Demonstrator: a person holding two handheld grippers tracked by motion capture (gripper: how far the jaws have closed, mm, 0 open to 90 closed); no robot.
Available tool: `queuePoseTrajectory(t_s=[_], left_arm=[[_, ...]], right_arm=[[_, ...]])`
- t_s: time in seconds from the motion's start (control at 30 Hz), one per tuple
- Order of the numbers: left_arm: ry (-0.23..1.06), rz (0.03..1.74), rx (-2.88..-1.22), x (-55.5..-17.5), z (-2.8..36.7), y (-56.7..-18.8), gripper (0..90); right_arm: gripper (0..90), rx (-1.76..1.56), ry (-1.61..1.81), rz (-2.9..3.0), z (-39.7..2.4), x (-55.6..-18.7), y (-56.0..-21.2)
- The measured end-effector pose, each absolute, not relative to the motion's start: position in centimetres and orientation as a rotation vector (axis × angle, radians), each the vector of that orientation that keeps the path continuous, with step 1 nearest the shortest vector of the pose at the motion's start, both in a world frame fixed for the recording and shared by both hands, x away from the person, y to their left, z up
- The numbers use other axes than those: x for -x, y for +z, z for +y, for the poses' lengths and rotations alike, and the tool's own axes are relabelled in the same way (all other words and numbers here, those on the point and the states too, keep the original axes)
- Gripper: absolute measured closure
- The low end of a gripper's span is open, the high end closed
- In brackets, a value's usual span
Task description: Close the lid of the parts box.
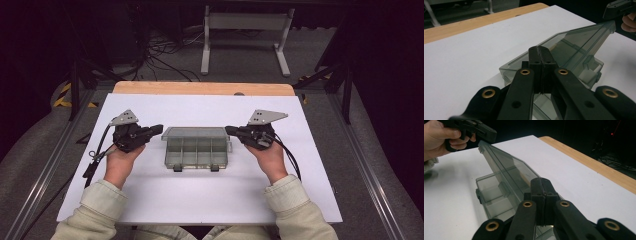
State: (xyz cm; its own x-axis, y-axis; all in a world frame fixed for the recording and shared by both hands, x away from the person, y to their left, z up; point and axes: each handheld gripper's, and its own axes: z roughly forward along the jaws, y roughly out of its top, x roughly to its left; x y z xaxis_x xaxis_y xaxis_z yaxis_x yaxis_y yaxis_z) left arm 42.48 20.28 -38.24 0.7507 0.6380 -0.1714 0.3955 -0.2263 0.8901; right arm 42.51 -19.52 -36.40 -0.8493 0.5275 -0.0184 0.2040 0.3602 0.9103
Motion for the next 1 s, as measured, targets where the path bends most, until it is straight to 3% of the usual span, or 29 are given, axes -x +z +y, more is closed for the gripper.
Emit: queuePoseTrajectory(t_s=[0.33, 0.6, 1.0], left_arm=[[0.257, 0.774, -1.901, -41.7, 20.5, -38.1, 89.8], [0.134, 0.741, -1.984, -41.8, 20.2, -38.0, 89.8], [0.083, 0.723, -2.106, -41.9, 19.1, -38.4, 89.8]], right_arm=[[90.0, -0.635, 1.456, 2.373, -19.3, -41.9, -36.4], [90.0, -0.669, 1.414, 2.465, -19.3, -41.9, -36.4], [90.0, -0.699, 1.263, 2.602, -18.3, -42.0, -37.1]])
